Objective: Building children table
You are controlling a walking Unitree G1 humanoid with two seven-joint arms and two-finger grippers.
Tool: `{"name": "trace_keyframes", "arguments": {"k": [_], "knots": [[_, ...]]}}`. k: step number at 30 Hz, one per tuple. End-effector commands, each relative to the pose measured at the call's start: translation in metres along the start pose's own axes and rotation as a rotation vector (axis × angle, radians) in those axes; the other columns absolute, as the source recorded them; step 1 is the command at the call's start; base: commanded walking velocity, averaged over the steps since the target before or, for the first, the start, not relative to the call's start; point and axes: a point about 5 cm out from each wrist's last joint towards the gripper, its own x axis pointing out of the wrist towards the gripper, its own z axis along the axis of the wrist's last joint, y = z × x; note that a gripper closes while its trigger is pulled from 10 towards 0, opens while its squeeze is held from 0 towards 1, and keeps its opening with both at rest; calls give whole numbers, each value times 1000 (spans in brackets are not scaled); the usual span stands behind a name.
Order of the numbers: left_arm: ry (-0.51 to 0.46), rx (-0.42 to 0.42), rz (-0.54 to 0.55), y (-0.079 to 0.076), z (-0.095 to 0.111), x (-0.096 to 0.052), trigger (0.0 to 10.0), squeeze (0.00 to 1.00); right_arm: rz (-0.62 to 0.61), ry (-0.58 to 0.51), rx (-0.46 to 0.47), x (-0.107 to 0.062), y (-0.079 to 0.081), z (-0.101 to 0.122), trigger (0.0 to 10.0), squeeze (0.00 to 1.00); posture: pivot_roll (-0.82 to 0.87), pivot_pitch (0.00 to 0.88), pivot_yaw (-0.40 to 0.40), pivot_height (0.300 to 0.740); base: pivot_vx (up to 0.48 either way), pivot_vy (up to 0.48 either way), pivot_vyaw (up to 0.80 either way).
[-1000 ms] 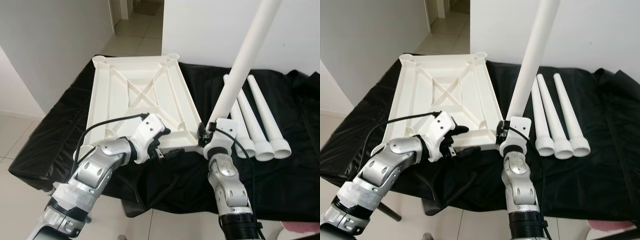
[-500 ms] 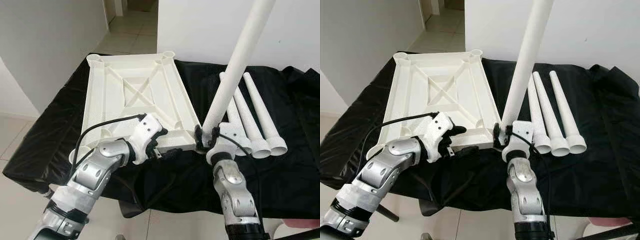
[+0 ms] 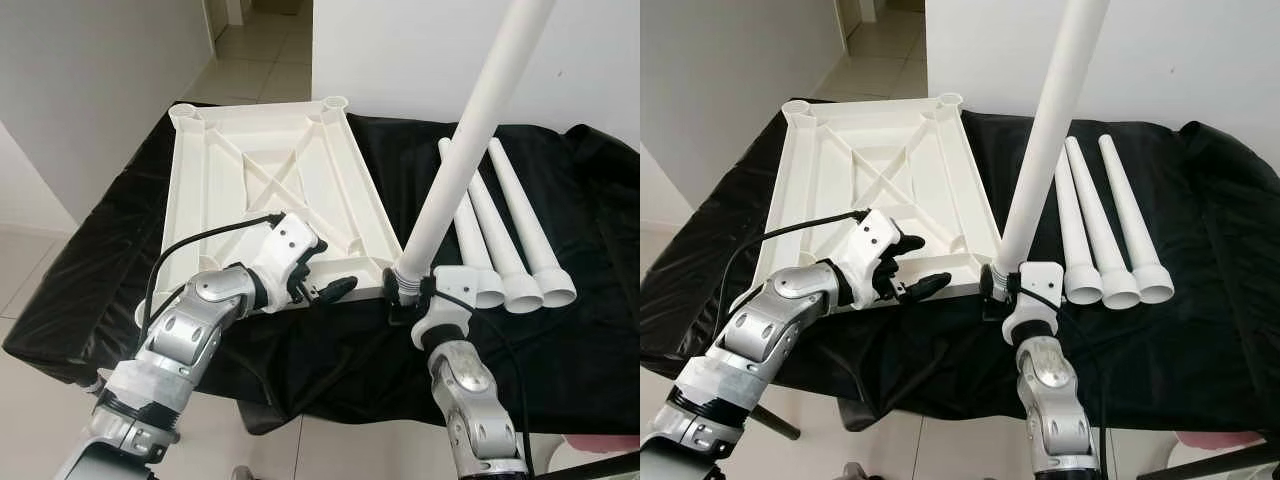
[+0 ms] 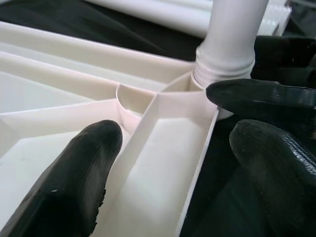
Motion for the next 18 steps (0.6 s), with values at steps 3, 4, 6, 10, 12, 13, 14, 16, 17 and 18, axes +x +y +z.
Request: {"name": "trace_keyframes", "arguments": {"k": [3, 4, 6, 10, 12, 13, 14, 16, 17, 18], "knots": [[3, 16, 103, 10, 1, 0, 10000, 0, 35, -11, 18, -6, 3, -1, 10000, 0, -94, 68, 41, 740, 0, 0, 0], [3, 16, 103, 10, 1, 0, 10000, 0, 35, -11, 18, -6, 3, -1, 10000, 0, -94, 68, 41, 740, 0, 0, 0], [20, 49, 136, 16, 0, 2, 10000, 0, 52, -18, 8, -9, 0, -2, 10000, 0, -103, 72, 51, 740, 0, 0, 0], [70, 70, 175, 22, -7, 3, 10000, 0, 62, -23, 3, -14, -2, -3, 10000, 0, -108, 72, 54, 740, 0, 0, 0], [94, 32, 194, 27, -11, 3, 10000, 0, 75, -36, 4, -18, -1, -2, 10000, 0, -119, 79, 71, 740, 0, 0, 0], [97, 16, 199, 28, -12, 3, 10000, 0, 81, -43, 6, -19, -1, -1, 10000, 0, -119, 79, 71, 740, 0, 0, 0], [119, 5, 208, 31, -15, 3, 10000, 0, 84, -49, 7, -20, -2, -1, 10000, 0, -127, 78, 75, 740, 0, 0, 0], [145, 1, 216, 33, -18, 3, 10000, 0, 84, -54, 8, -21, -2, 0, 10000, 0, -127, 78, 75, 740, 0, 0, 0], [145, 1, 216, 33, -18, 3, 10000, 0, 84, -54, 8, -21, -2, 0, 10000, 0, -127, 78, 75, 740, 0, 0, 0], [157, 13, 220, 34, -21, 4, 10000, 0, 79, -55, 6, -21, -3, -1, 10000, 0, -134, 78, 78, 740, 0, 0, 0]]}}
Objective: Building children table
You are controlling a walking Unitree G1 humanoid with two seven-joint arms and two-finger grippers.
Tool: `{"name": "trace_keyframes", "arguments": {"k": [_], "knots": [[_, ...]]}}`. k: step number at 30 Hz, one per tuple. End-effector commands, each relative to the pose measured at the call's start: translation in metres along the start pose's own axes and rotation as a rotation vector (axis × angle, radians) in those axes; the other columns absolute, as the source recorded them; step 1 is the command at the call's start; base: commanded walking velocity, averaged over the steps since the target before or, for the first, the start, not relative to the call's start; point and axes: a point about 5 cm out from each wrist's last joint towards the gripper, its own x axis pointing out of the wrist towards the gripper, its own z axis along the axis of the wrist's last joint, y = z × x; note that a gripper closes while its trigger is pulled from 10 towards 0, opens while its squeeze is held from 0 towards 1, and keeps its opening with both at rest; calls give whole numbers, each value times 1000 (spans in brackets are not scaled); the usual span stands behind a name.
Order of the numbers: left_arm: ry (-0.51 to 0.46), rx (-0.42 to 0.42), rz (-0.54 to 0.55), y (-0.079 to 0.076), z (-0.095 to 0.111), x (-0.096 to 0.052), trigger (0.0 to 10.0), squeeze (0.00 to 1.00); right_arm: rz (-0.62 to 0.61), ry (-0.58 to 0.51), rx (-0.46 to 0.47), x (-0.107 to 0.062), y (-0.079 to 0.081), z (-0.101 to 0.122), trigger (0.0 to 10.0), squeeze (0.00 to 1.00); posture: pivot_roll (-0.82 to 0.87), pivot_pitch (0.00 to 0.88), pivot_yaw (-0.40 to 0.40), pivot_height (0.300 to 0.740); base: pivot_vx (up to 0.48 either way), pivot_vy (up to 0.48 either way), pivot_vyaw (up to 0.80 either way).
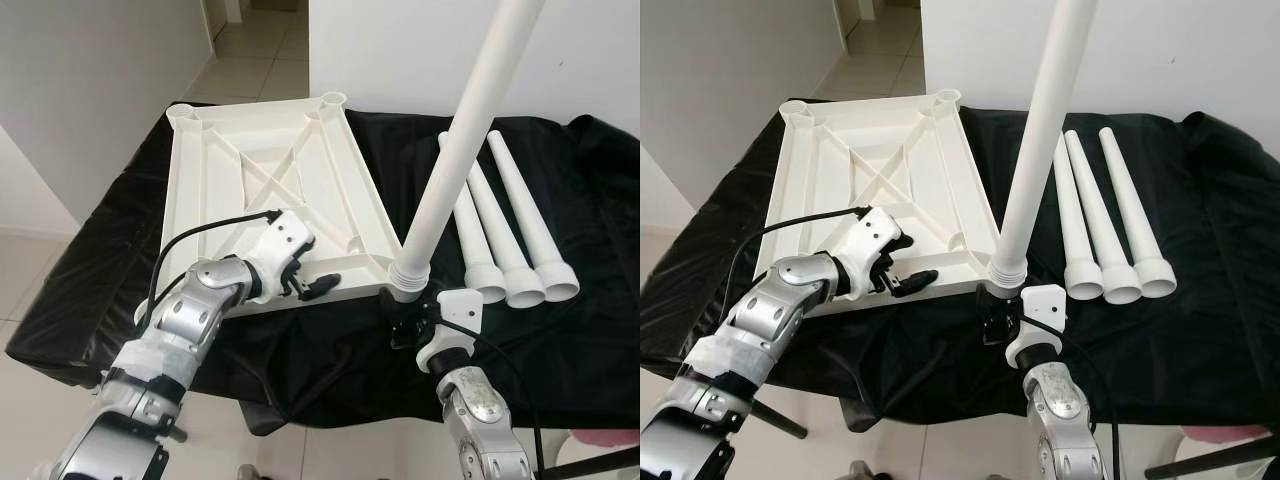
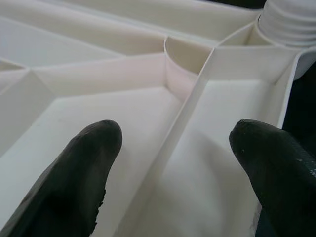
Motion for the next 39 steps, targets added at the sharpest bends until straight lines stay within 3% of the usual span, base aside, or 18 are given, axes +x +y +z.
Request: {"name": "trace_keyframes", "arguments": {"k": [1, 9, 28, 39], "knots": [[61, -7, 185, 12, -7, 1, 10000, 0, -16, -9, 9, -2, -4, 0, 10000, 0, -126, 76, 84, 740, 0, 0, 0], [73, -27, 213, 18, -13, 1, 10000, 0, -11, -22, 6, 2, -3, 1, 10000, 0, -122, 76, 79, 740, 0, 0, 0], [229, -68, 384, 45, -32, -6, 10000, 0, 29, -55, -5, 19, 4, 3, 10000, 0, -95, 37, 67, 740, 0, 0, 0], [260, -84, 383, 49, -37, -8, 10000, 0, 35, -61, -10, 22, 7, 2, 10000, 0, -98, 27, 71, 740, 0, 0, 0]]}}
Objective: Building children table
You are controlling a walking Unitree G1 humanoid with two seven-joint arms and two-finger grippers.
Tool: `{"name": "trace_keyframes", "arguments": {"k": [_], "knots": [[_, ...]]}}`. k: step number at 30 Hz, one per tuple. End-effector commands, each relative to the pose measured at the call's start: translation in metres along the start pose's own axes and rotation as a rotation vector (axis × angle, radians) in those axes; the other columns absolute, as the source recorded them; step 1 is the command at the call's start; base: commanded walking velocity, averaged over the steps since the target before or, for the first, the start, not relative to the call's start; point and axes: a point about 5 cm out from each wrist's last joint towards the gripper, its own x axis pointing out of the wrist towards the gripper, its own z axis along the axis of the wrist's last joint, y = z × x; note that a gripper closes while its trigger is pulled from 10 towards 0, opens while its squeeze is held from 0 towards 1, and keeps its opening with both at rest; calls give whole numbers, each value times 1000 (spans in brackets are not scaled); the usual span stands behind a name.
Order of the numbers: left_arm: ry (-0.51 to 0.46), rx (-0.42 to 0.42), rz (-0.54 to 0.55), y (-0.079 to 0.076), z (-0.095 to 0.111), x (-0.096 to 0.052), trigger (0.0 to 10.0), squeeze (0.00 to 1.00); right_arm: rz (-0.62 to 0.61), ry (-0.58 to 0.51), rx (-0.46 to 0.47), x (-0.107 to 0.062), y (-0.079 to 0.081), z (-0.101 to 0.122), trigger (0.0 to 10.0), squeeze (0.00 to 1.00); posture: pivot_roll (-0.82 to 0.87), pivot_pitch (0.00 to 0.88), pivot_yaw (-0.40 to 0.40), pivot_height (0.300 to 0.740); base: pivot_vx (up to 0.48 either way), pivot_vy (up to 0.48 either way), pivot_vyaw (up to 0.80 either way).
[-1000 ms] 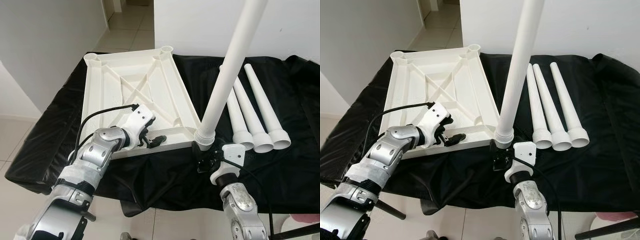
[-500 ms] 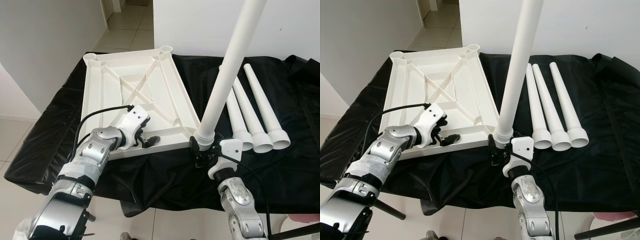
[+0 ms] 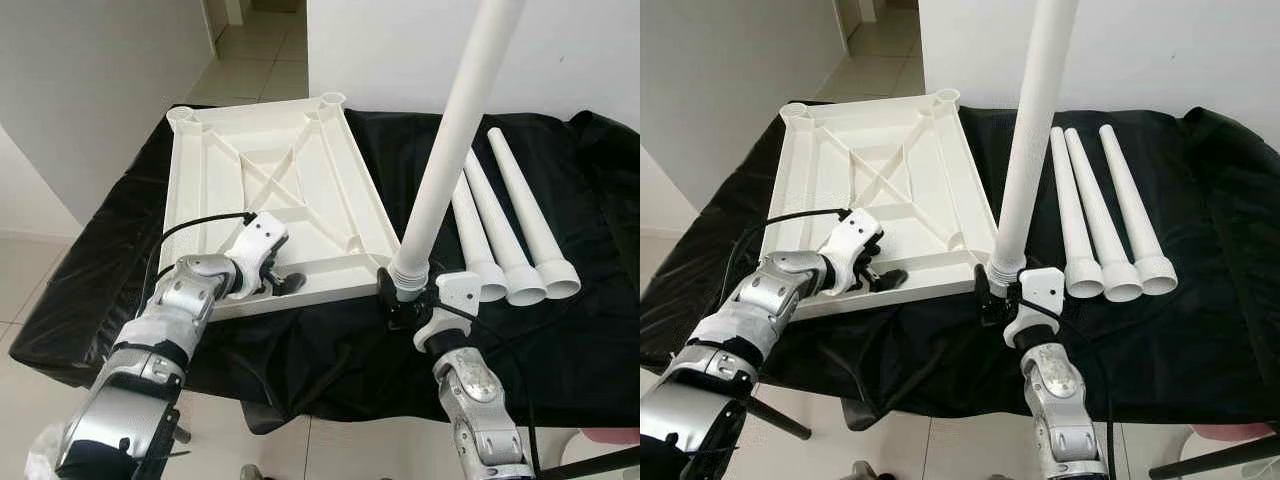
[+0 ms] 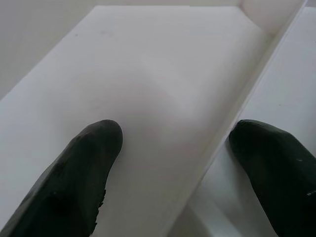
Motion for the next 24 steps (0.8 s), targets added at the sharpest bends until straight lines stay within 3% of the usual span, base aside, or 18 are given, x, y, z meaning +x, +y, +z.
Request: {"name": "trace_keyframes", "arguments": {"k": [1, 4, 5, 6, 9, 10, 11, 24], "knots": [[48, -15, 268, 16, -10, -4, 10000, 0, 17, -1, 0, 1, 6, -2, 10000, 0, -99, 27, 71, 740, 0, 0, 0], [49, -24, 264, 16, -11, -3, 10000, 0, 17, -1, 0, 0, 6, -2, 10000, 0, -99, 27, 71, 740, 0, 0, 0], [55, -30, 261, 16, -12, -3, 9020, 0, 17, -1, -1, 0, 6, -3, 10000, 0, -100, 28, 72, 740, 0, 0, 0], [64, -40, 261, 16, -14, -2, 4510, 0, 17, 0, -3, 0, 6, -3, 10000, 0, -104, 26, 74, 740, 0, 0, 0], [69, -47, 262, 16, -15, -2, 4510, 0, 16, 1, -4, -1, 6, -4, 10000, 0, -104, 26, 74, 740, 0, 0, 0], [70, -50, 263, 16, -15, -2, 2667, 0, 15, 1, -5, -1, 5, -4, 10000, 0, -106, 26, 75, 740, 0, 0, 0], [71, -51, 263, 16, -16, -2, 0, 0, 14, 2, -5, -1, 5, -4, 10000, 0, -106, 24, 73, 740, 0, 0, 0], [69, -75, 290, 19, -18, -4, 0, 0, 24, 6, -9, 0, 5, -6, 10000, 0, -98, 21, 65, 740, 0, 0, 0]]}}
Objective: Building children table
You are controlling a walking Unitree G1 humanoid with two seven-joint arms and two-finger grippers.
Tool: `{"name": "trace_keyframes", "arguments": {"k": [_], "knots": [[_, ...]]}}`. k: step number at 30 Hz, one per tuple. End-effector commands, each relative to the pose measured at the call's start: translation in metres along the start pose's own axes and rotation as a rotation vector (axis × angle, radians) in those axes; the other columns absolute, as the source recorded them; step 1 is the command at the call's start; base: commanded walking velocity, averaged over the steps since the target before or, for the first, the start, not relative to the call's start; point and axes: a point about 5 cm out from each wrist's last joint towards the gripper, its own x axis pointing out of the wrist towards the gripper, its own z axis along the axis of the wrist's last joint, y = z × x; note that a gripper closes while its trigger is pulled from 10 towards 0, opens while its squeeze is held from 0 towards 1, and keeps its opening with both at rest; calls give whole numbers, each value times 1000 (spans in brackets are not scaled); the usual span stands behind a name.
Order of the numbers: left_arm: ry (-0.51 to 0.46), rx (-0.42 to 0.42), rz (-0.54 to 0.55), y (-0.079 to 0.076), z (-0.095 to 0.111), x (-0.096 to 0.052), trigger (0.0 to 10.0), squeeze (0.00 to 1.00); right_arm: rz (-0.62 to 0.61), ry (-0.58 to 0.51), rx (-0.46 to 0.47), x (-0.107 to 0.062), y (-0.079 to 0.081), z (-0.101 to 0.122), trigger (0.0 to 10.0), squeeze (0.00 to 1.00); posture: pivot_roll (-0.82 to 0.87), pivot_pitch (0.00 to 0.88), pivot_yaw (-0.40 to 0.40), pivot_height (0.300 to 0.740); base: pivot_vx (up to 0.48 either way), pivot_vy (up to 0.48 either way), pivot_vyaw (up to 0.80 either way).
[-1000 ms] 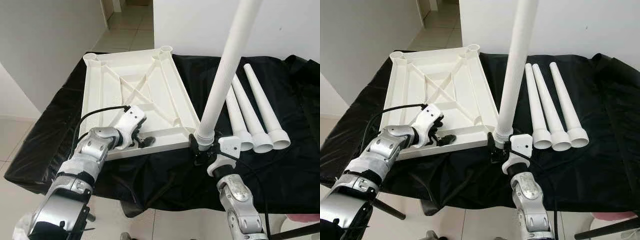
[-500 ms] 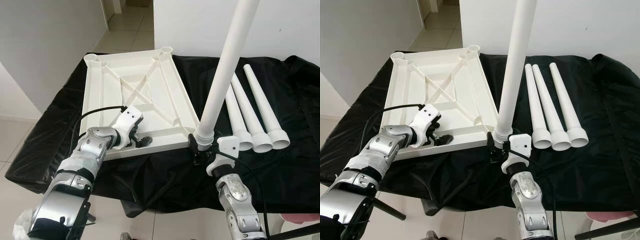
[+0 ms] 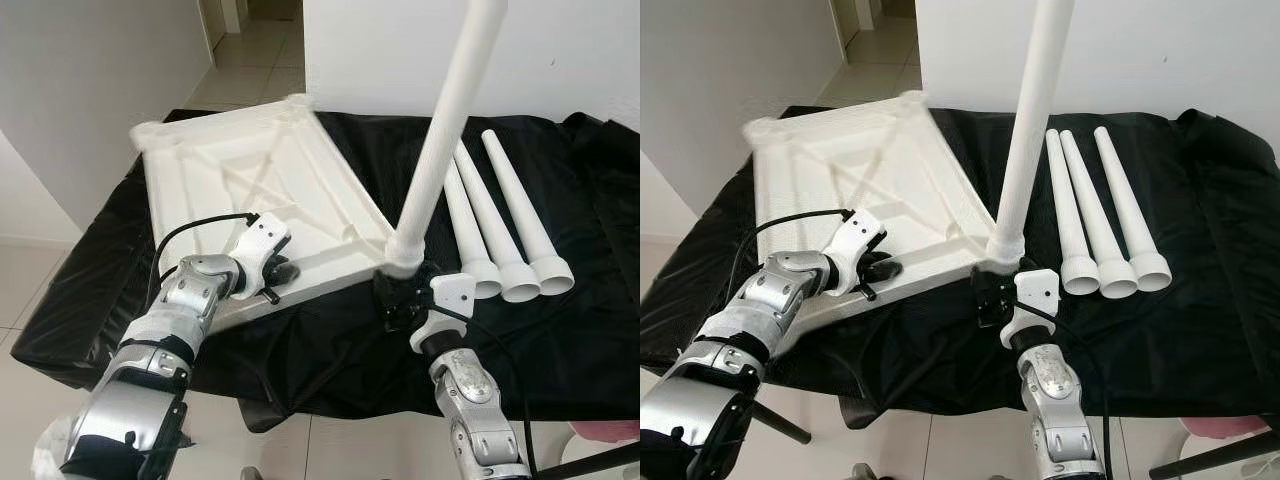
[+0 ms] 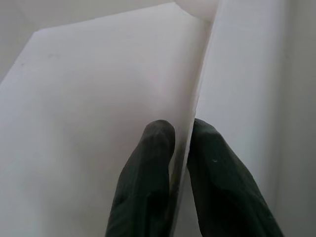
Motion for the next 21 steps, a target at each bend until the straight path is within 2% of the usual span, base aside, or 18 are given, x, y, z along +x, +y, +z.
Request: {"name": "trace_keyframes", "arguments": {"k": [1, 3, 4, 7, 11, 12, 13, 15, 16, 18, 19, 21], "knots": [[62, -34, 277, 17, -16, -5, 0, 0, 9, 4, 7, 0, 2, -3, 10000, 0, -98, 21, 65, 740, 0, 0, 0], [60, -34, 278, 17, -15, -5, 39, 0, 10, 4, 6, 0, 2, -3, 10000, 0, -97, 21, 64, 740, 0, 0, 0], [56, -31, 281, 17, -15, -5, 10000, 0, 11, 4, 5, 1, 2, -3, 10000, 0, -97, 21, 64, 740, 0, 0, 0], [33, -17, 257, 14, -11, -2, 10000, 0, 13, 3, 4, 1, 3, -3, 10000, 0, -97, 21, 64, 740, 0, 0, 0], [-71, -9, 146, -3, 4, 3, 10000, 0, 12, 8, 1, 1, 3, -5, 10000, 0, -96, 20, 64, 740, 0, 0, 0], [-71, -9, 146, -3, 4, 3, 10000, 0, 12, 8, 1, 1, 3, -5, 10000, 0, -96, 20, 64, 740, 0, 0, 0], [-89, -21, 122, -6, 6, 4, 10000, 1000, 11, 8, 1, 1, 3, -5, 10000, 0, -96, 22, 66, 740, 0, 0, 0], [-107, -40, 103, -9, 9, 5, 10000, 1000, 9, 9, 2, 1, 3, -5, 10000, 0, -96, 22, 66, 740, 0, 0, 0], [-158, -23, 58, -16, 17, 5, 10000, 1000, 5, 9, 3, 1, 3, -5, 10000, 0, -97, 24, 69, 740, 0, 0, 0], [-176, 1, 43, -20, 20, 5, 10000, 1000, 4, 9, 3, 1, 3, -5, 10000, 0, -97, 24, 69, 740, 0, 0, 0], [-196, 8, 19, -23, 23, 5, 10000, 384, 3, 10, 2, 1, 3, -5, 10000, 0, -97, 25, 70, 740, 0, 0, 0], [-207, 9, 5, -25, 24, 4, 10000, 384, 3, 10, 2, 0, 3, -6, 10000, 0, -97, 25, 70, 740, 0, 0, 0]]}}
